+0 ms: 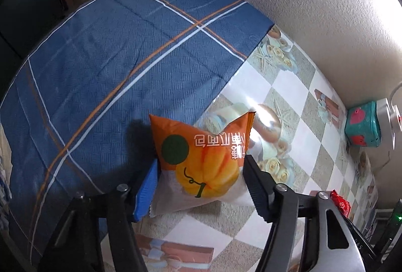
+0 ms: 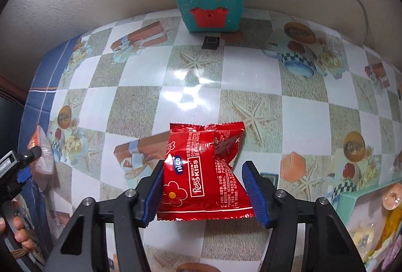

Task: Organize snacks
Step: 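Grasp the red Nice Kiss bag with the right tool while the left tool grasps the orange pumpkin bag, then carry the red bag and orange bag into the tray and release both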

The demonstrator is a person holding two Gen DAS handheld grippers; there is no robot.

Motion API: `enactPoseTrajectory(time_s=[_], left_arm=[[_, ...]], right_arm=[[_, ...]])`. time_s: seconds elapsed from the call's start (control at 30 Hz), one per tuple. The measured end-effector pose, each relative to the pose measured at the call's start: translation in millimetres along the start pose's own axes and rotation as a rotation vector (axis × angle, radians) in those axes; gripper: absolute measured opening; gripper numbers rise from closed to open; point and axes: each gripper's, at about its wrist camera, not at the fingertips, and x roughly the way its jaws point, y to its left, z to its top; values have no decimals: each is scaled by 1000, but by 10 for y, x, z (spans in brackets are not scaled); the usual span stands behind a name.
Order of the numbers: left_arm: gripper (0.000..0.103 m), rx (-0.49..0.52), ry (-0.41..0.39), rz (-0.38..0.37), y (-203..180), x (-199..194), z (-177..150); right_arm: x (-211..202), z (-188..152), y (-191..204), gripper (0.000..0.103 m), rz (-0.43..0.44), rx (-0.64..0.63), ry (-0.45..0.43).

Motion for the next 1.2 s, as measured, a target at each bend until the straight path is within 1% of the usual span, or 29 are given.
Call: enactPoseTrajectory(time_s=[0.1, 0.23, 0.37, 0.5, 0.6, 0.7, 0.93, 1.0, 1.1, 1.2], left_arm=[[62, -5, 0, -6, 1, -60, -116], [61, -30, -2, -36, 21, -142, -346], [61, -65, -5, -71, 25, -239, -732], [61, -107, 13, -115, -30, -301, -1146], [61, -111, 25, -135, -122, -361, -1427], [61, -94, 26, -141, -236, -440, -1631], [61, -57, 4, -157, -496, -636, -1919], [61, -46, -5, -152, -595, -692, -1999], [61, -27, -13, -171, -736, -756, -2067], [61, -5, -42, -167, -835, -847, -2114]], right_arm=[[-94, -137, -66, 62, 25, 8, -6], [-245, -360, -139, 61, 42, 10, -18], [-391, -596, -171, 60, 29, 11, -30], [-487, -943, -207, 57, 35, 6, -32], [-467, -1181, -195, 56, 33, 6, -22], [-521, -1416, -230, 55, 33, 8, -28], [-699, -1873, -359, 55, 37, 28, -57], [-732, -1944, -406, 55, 37, 36, -61], [-834, -2019, -496, 55, 34, 44, -81], [-942, -2027, -561, 48, 52, 46, -107]])
